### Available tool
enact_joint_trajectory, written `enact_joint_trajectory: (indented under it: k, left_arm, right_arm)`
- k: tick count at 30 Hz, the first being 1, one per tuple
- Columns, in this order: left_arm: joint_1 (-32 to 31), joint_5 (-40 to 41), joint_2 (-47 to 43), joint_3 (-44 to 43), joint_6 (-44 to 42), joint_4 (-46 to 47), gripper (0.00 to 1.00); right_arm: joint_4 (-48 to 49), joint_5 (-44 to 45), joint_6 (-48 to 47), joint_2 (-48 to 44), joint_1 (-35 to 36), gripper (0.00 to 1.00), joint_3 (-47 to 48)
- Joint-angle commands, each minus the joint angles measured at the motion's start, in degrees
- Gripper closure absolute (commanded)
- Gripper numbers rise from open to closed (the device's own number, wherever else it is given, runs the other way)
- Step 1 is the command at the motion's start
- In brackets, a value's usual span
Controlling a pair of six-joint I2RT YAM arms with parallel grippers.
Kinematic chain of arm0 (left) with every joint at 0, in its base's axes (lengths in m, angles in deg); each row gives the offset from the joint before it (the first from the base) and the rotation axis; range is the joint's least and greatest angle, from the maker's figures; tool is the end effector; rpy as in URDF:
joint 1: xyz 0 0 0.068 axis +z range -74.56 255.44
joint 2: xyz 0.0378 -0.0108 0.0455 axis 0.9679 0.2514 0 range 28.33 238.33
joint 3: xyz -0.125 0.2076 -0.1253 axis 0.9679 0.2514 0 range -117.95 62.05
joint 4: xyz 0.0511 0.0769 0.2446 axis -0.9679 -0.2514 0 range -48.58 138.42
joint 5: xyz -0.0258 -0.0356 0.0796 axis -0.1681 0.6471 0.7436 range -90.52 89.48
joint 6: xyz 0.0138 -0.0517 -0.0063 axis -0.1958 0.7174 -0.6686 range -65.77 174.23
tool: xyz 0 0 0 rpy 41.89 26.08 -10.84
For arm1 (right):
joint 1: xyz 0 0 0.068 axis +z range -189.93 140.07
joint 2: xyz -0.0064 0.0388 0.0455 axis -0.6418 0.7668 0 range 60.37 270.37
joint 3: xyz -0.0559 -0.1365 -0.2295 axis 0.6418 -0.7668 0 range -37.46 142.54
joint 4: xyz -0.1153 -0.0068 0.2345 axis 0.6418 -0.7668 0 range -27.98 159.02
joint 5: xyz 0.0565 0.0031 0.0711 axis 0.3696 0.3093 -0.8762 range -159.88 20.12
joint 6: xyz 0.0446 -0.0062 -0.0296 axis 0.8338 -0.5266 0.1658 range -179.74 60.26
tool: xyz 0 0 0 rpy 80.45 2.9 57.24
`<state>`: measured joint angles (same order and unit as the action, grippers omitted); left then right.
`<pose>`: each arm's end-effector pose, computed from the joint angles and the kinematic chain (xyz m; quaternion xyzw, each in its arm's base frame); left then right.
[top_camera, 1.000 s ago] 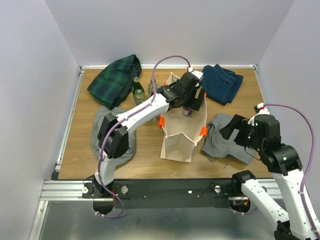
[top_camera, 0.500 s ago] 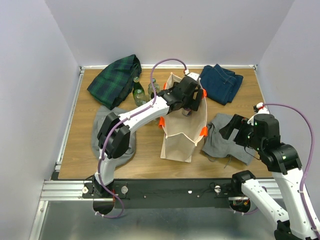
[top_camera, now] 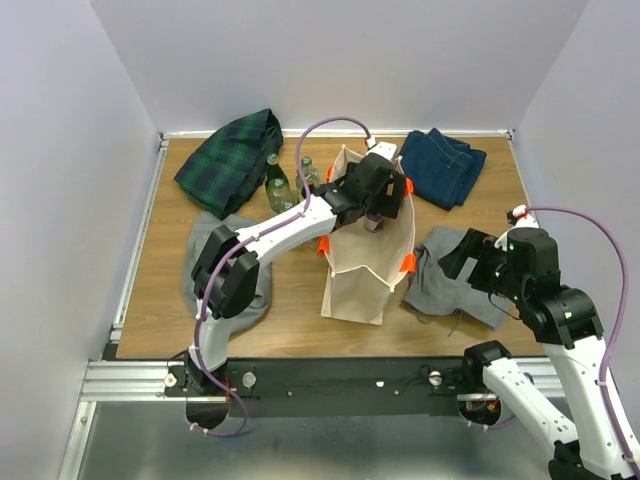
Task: Take the beverage out of the canvas bag
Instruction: Take out the drink from the canvas bag.
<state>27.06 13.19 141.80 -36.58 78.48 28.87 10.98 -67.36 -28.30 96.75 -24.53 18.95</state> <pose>0.3164 -0.3434 0.2896 0.1291 0.8705 -0.1891 0.4357 0.1000 0.0259 0.3428 0.1350 0.8885 0.1560 0.4099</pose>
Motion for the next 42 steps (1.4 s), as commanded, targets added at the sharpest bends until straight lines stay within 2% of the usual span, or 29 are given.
enact_joint_trajectory:
  k: [1, 10, 22, 30, 42]
  left_arm:
    - [0.0, 0.1, -0.2, -3.3, 1.1, 1.2, 0.04]
    - [0.1, 3.2, 4.7, -11.1, 4.0, -6.9, 0.04]
    - [0.1, 4.7, 5.3, -7.3, 4.8, -6.3, 0.04]
    - [0.1, 4.7, 8.1, -10.5, 3.2, -7.3, 0.08]
    - [0.1, 4.0, 8.8, -10.0, 3.3, -6.6, 0.11]
  right_arm:
    - [-0.1, 2.0, -0.8, 0.0, 0.2, 0.0, -0.6]
    - [-0.1, 1.9, -0.7, 0.2, 0.2, 0.0, -0.8]
    - [0.1, 2.1, -0.7, 0.0, 0.2, 0.0, -0.9]
    - [0.2, 2.0, -0.9, -0.1, 0.2, 0.0, -1.0]
    - [0.2, 2.7, -0.7, -0.4, 0.2, 0.0, -1.0]
